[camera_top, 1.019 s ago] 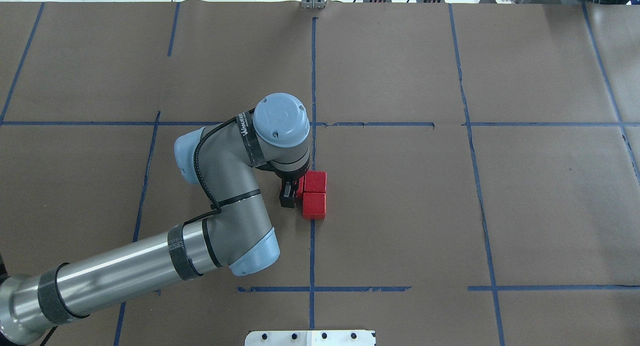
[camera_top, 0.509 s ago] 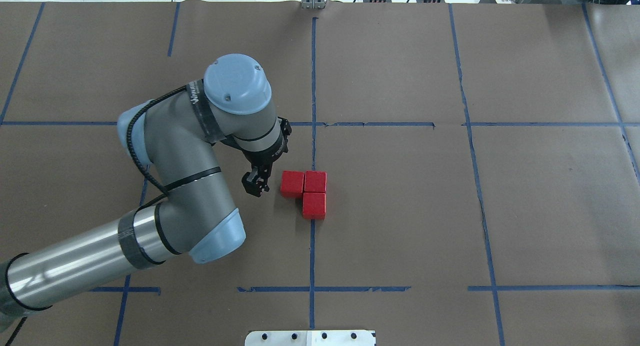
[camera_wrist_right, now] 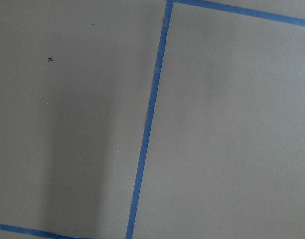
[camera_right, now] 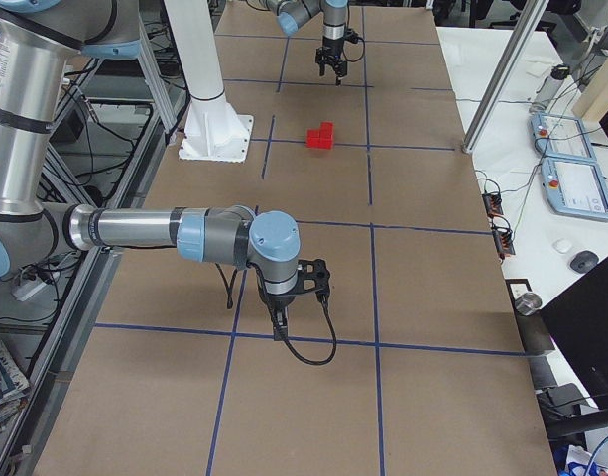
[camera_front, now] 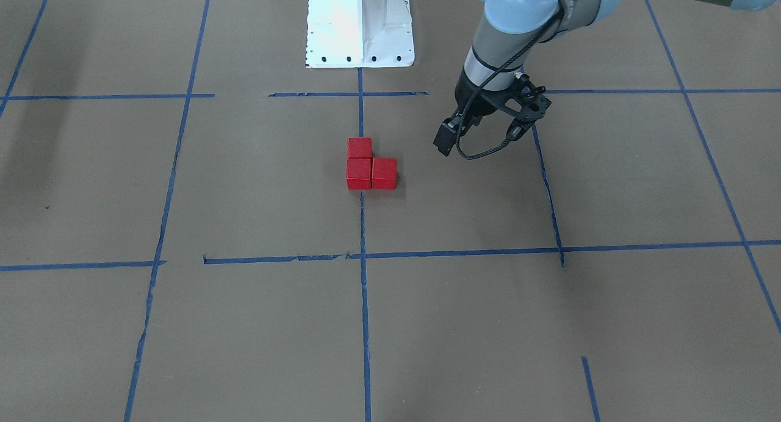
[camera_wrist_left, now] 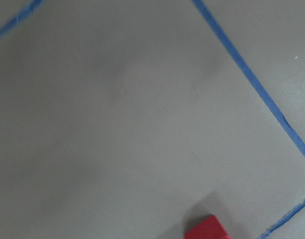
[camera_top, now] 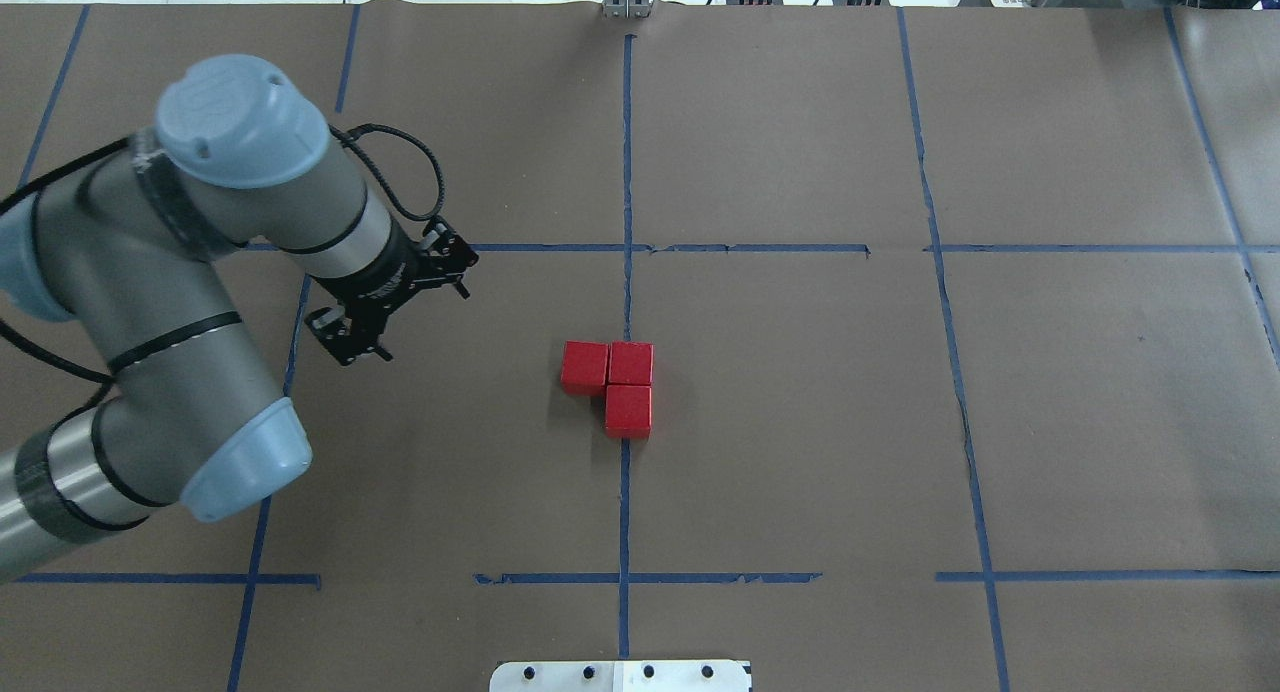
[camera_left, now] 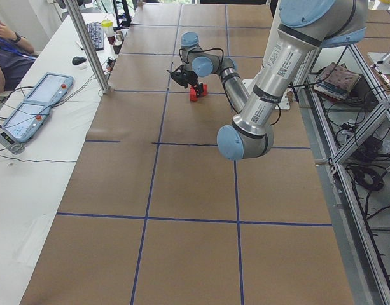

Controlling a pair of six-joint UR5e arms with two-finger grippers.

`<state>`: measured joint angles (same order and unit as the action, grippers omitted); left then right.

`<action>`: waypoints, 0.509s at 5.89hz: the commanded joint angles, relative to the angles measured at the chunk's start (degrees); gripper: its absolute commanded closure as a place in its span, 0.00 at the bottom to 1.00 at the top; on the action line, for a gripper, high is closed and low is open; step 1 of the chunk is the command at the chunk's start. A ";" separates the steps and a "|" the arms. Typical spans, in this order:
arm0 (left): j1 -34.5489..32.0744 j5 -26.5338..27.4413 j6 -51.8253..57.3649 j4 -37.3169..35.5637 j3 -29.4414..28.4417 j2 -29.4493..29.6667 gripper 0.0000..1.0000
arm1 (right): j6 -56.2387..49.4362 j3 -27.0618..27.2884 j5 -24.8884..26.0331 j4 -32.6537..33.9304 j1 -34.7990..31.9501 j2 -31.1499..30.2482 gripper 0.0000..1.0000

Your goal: Form red blocks into L shape at center

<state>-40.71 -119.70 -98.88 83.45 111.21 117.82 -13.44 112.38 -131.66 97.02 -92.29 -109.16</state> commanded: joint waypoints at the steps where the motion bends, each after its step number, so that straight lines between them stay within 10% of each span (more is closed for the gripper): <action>1: -7.84 -5.07 27.45 0.31 6.45 -11.94 0.00 | 0.43 -0.05 0.00 0.01 0.00 0.00 0.00; 3: -18.65 -7.39 59.17 0.66 7.53 -22.41 0.00 | 1.14 -0.05 -0.27 0.10 0.00 0.00 0.00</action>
<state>-54.06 -126.24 -55.15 83.97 118.24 100.57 -12.54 112.33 -131.86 97.09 -92.28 -109.16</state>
